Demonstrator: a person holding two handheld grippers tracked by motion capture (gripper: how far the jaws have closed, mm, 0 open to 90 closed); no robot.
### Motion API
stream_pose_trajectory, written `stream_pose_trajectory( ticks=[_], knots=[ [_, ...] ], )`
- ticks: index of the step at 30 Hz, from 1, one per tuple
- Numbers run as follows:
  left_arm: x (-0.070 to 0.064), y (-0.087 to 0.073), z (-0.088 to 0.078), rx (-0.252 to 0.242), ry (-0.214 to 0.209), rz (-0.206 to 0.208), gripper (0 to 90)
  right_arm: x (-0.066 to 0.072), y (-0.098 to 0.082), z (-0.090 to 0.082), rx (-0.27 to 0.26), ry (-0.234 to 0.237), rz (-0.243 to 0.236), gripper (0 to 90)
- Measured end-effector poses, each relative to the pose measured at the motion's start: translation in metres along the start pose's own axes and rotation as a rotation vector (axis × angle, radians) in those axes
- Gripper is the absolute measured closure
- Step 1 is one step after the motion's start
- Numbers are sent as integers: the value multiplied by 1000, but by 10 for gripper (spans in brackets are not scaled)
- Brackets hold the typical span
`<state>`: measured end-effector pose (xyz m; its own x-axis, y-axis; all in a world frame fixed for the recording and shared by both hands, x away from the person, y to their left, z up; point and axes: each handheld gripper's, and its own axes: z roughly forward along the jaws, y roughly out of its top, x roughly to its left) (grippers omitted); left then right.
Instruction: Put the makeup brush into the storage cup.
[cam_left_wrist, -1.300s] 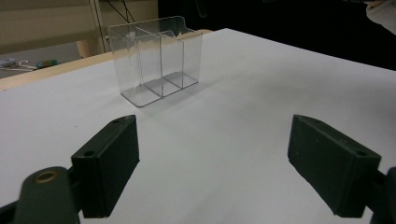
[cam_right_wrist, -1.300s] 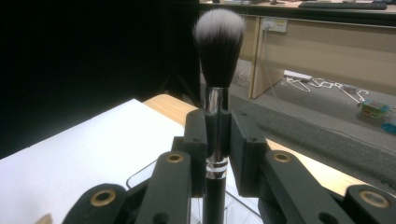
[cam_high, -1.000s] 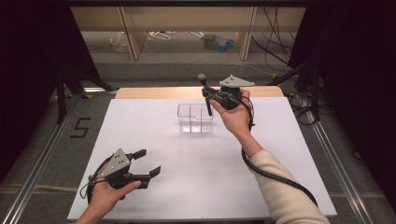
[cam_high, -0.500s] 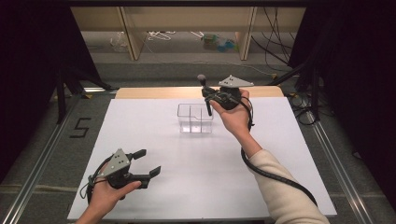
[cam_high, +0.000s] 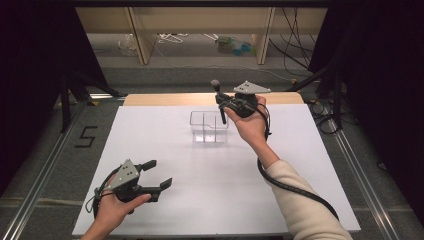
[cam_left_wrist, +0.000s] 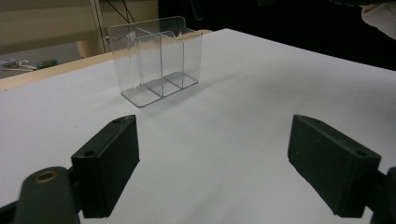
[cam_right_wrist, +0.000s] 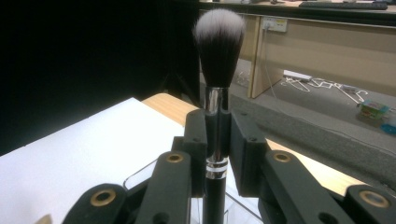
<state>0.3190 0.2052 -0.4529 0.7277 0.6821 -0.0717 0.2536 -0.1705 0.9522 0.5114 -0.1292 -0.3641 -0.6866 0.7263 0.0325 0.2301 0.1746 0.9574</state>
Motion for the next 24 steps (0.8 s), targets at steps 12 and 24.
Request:
stream_pose_trajectory(
  ticks=[12,24],
  knots=[
    [0,0,0,0,1,3,163,-1,-2,3,-5,-6,-7,785],
    [0,0,0,0,1,2,163,0,-3,5,-5,-6,-5,785]
  ],
)
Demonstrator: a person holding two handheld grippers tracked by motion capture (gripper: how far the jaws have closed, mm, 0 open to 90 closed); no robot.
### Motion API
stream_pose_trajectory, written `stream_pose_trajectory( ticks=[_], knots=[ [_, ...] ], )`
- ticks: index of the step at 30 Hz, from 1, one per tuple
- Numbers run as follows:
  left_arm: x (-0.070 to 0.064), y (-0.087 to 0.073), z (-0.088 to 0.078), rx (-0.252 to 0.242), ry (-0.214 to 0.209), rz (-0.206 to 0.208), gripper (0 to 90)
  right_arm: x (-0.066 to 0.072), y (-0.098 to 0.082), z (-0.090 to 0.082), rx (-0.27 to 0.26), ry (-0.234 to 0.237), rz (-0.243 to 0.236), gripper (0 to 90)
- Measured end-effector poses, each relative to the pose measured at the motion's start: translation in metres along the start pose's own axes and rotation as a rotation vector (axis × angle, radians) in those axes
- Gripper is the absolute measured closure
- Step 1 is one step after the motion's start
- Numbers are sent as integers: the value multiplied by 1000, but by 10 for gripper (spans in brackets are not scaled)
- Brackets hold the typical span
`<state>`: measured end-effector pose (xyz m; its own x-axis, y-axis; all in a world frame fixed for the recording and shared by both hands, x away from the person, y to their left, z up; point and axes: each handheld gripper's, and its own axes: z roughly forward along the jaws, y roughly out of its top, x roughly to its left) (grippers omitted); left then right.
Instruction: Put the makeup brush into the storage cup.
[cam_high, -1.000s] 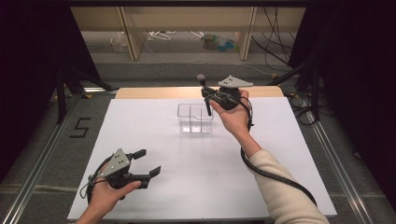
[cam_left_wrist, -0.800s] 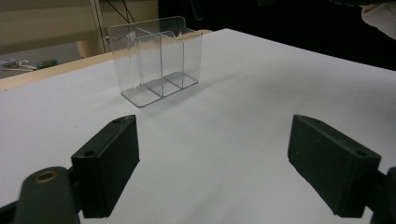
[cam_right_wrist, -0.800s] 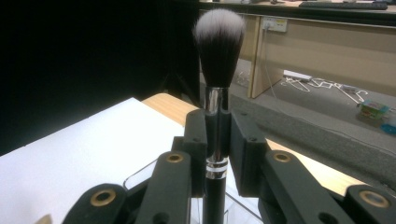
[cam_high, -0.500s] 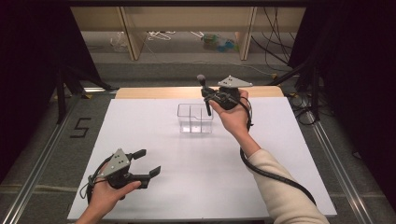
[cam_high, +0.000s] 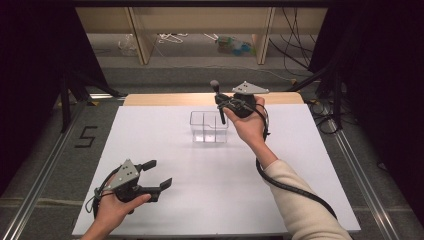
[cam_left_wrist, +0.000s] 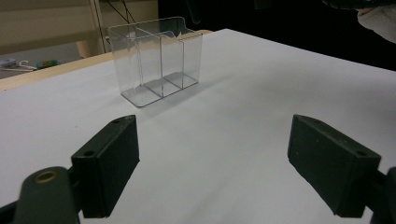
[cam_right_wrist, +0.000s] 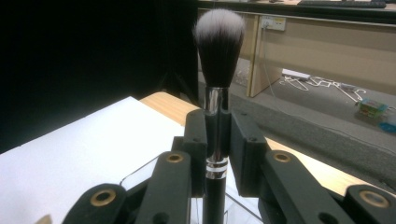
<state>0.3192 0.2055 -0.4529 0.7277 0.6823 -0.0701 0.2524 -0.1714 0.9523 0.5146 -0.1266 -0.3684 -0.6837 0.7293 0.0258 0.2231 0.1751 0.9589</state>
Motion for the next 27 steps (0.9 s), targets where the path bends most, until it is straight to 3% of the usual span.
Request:
stream_pose_trajectory(
  ticks=[23,26,27],
  knots=[
    [-1,0,1,3,-18,-11,163,0,-4,4,1,-16,-15,785],
    [-3,-1,1,6,-31,-39,163,0,-4,5,7,-19,-13,785],
    [-2,-1,1,6,-23,-30,163,0,-5,5,12,-23,-11,785]
  ],
)
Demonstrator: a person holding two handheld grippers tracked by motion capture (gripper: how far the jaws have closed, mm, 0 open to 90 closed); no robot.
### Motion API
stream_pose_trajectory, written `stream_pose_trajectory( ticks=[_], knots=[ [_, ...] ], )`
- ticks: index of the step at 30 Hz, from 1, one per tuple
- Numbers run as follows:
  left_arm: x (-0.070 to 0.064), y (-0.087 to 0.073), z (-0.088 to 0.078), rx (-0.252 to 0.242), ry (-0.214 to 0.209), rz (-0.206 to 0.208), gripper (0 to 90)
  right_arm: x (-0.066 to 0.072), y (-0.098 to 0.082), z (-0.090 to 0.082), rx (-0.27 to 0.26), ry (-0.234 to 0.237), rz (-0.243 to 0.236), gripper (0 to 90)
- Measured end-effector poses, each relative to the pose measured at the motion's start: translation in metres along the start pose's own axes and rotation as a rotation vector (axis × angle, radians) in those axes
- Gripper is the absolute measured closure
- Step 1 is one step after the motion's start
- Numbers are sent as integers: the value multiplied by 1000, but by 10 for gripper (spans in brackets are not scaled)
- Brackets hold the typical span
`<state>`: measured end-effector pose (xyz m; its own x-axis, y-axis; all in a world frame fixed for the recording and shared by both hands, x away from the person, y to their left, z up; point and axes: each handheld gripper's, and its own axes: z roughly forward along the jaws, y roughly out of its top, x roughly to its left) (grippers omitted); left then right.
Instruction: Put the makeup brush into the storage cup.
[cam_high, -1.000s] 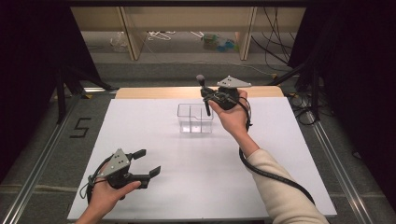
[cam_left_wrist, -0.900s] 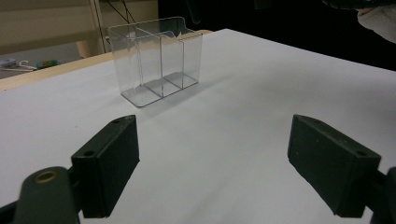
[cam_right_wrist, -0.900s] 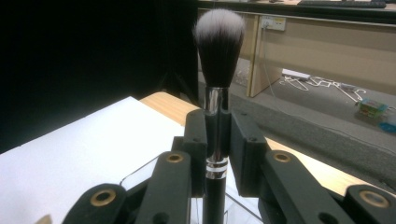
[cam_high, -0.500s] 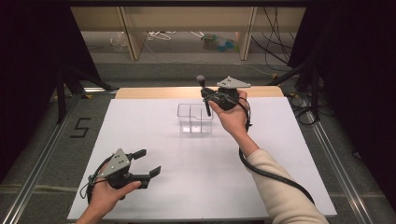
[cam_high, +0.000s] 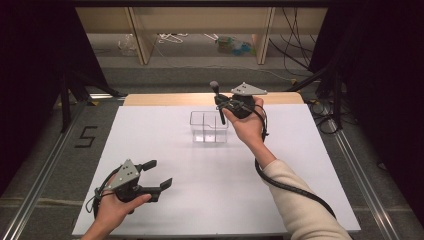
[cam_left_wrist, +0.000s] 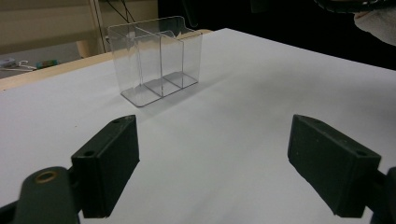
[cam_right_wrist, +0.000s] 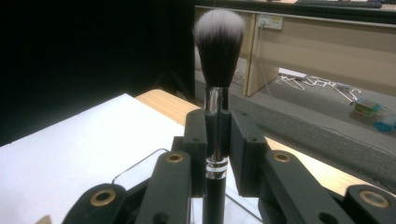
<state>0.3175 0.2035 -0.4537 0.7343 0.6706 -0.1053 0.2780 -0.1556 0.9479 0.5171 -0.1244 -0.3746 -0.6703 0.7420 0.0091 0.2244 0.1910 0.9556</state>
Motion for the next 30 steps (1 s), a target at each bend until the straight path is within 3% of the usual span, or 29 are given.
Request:
stream_pose_trajectory(
  ticks=[1,30],
  knots=[
    [2,1,0,-3,11,27,163,0,-1,1,-2,2,7,785],
    [2,1,-1,-2,15,26,163,-1,-8,7,0,-21,-17,785]
  ],
)
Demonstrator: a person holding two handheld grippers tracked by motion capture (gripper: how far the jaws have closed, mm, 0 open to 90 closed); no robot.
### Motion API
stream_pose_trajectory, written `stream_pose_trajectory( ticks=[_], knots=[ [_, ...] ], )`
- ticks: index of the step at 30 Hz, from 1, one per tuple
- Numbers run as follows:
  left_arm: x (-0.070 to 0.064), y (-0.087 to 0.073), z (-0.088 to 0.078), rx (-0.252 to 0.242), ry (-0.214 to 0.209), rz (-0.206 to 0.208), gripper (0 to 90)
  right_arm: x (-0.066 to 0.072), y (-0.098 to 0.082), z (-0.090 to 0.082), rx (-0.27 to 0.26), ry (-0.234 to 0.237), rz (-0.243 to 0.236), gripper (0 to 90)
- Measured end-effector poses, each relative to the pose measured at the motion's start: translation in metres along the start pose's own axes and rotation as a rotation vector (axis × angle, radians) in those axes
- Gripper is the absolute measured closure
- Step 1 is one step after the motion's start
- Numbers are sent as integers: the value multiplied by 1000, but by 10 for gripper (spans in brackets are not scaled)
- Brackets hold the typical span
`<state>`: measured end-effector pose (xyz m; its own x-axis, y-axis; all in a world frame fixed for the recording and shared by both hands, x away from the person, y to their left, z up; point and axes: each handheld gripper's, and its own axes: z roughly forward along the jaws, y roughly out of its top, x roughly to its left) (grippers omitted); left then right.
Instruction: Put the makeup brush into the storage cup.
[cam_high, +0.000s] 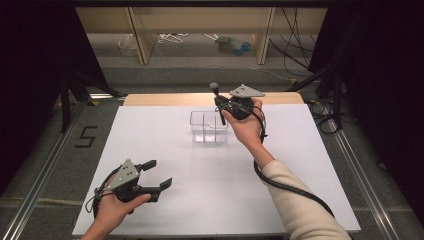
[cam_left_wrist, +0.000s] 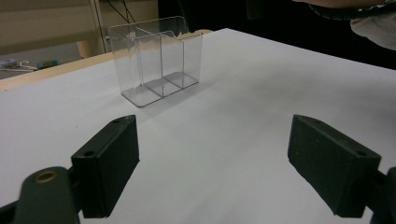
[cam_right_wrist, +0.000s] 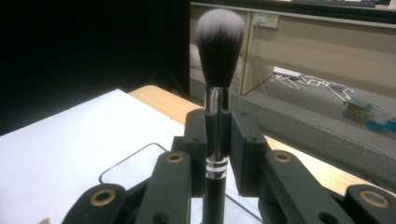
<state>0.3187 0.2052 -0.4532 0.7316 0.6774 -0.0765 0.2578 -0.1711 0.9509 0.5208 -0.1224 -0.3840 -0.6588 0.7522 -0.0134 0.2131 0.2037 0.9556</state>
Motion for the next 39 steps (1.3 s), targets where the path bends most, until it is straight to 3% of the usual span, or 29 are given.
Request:
stream_pose_trajectory(
  ticks=[10,12,14,20,39],
  knots=[
    [0,0,0,-2,-2,-3,163,1,-2,2,8,-1,-7,785],
    [-2,-1,0,0,-11,-36,163,0,-2,2,6,0,-8,785],
    [-1,0,0,1,0,-10,163,0,-3,2,9,-5,-11,785],
    [0,0,0,-1,0,-2,163,0,-3,3,11,-10,-10,785],
    [0,0,0,1,1,-5,163,1,-7,5,29,-4,-7,784]
  ],
)
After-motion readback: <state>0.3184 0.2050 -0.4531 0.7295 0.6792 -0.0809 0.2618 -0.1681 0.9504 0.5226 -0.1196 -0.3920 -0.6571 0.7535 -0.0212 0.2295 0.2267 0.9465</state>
